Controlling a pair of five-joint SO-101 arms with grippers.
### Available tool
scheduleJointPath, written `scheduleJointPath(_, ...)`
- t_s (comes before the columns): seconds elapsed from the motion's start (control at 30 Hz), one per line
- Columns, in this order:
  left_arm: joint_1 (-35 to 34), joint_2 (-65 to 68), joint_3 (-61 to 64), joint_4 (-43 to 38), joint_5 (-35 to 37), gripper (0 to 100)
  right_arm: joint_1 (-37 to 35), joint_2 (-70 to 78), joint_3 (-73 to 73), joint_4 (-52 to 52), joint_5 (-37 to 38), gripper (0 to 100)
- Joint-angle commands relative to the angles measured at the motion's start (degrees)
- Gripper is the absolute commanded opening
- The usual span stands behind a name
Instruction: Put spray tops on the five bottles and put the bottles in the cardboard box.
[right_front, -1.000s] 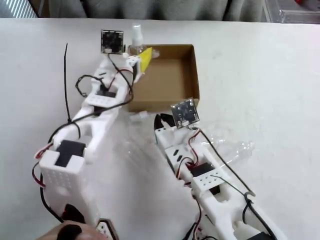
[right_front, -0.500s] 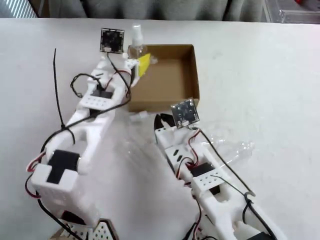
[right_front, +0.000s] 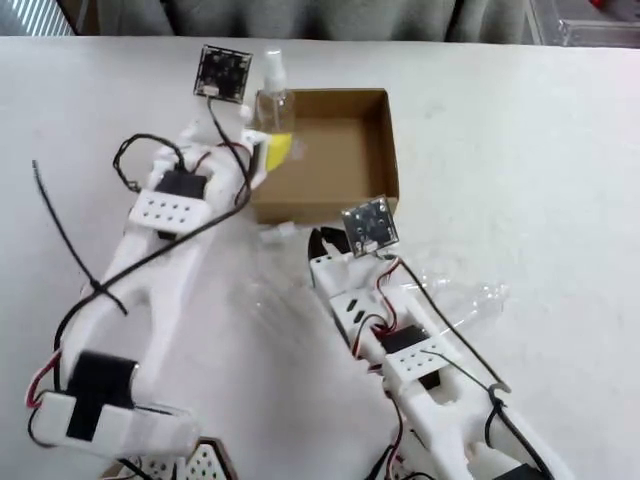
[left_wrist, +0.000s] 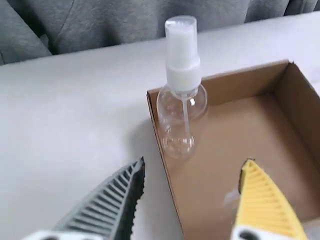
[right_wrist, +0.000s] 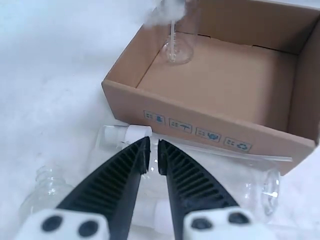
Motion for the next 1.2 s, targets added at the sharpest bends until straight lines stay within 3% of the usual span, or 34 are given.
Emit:
scheduleJointPath(0.0, 0.22, -6.90, -0.26, 12.48, 0.00, 29, 0.13, 0.31, -1.93, -1.36, 0.70, 1.5)
scheduleJointPath(0.33, -1.98, -19.65, 1.32, 37.01, 12.92, 29, 0.13, 0.40, -1.93, -1.19, 0.70, 1.5)
scheduleJointPath(0.43, -1.80, -23.96, 5.45, 41.14, 17.93, 29, 0.13, -0.04, -1.93, -0.75, 0.70, 1.5)
scheduleJointPath(0.57, -2.24, -29.58, 13.80, 41.58, 21.71, 29, 0.13, -0.13, -4.57, 6.02, 0.79, 1.5)
scheduleJointPath(0.8, -1.80, -40.66, 27.08, 41.23, 22.07, 29, 0.40, -0.13, -12.57, 23.78, 0.88, 1.5)
scheduleJointPath(0.93, -1.54, -46.29, 32.00, 41.14, 22.07, 29, -1.10, 0.13, -18.11, 38.46, 6.51, 1.5)
scheduleJointPath(1.17, 4.62, -48.75, 38.33, 38.68, 22.15, 29, -0.75, -0.22, -24.44, 59.91, 6.95, 1.5)
